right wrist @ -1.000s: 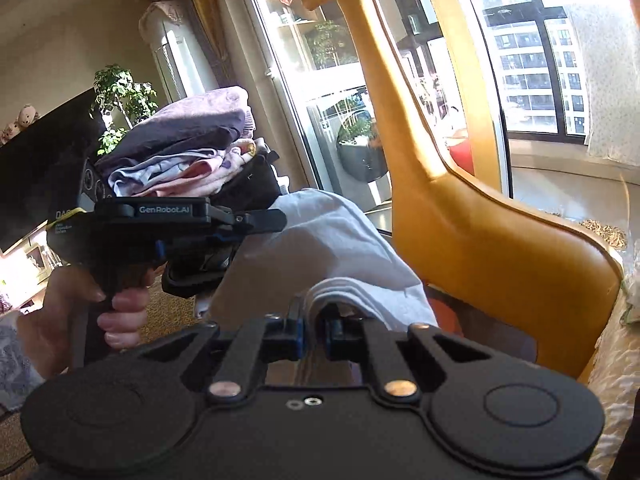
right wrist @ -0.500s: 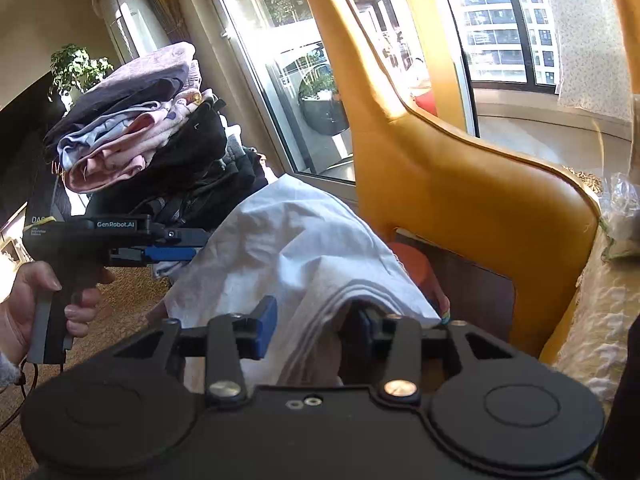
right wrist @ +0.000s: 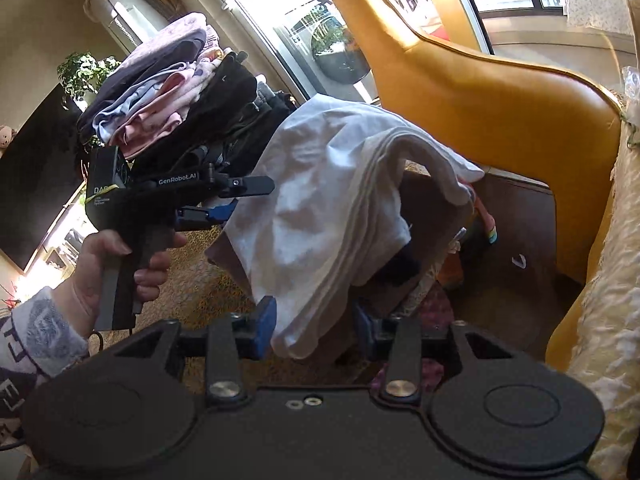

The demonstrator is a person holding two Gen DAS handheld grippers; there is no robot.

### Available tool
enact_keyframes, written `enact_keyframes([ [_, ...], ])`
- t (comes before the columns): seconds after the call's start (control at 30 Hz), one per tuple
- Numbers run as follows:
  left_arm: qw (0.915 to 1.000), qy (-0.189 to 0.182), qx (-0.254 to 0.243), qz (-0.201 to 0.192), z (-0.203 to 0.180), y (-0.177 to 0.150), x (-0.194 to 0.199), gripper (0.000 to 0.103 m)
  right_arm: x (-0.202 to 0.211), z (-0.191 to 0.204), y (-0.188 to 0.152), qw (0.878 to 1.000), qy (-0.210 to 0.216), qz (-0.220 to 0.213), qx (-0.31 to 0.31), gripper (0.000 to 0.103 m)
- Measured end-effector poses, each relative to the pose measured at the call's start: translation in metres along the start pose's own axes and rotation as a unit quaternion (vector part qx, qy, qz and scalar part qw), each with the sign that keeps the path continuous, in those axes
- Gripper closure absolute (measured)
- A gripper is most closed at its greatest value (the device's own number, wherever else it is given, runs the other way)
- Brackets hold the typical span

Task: Fold clothes
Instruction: 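Lower the folded shirt onto the clothes stack with both grippers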

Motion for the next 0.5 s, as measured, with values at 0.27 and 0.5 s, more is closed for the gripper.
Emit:
enact_keyframes([
  [0.27,0.9998,0.01,0.014,0.012,-0.011,-0.002,0.003,0.091,-0.016,0.016,0.009,1.0,0.019,-0.005,-0.003,0.0],
  [0.5,0.9992,0.004,-0.007,-0.04,-0.043,0.03,0.019,0.095,0.023,0.019,0.066,0.996,-0.008,-0.09,0.017,0.0],
])
Point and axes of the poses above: each gripper's, at about its wrist camera, not at the fingertips, and x roughly against the way its jaws point, z to its left, y to its top, the point moved 6 cm from there along -x, roughly the way its jaws point, and after that the axes turned 8 degrees about -y, right-handed, at the moved point
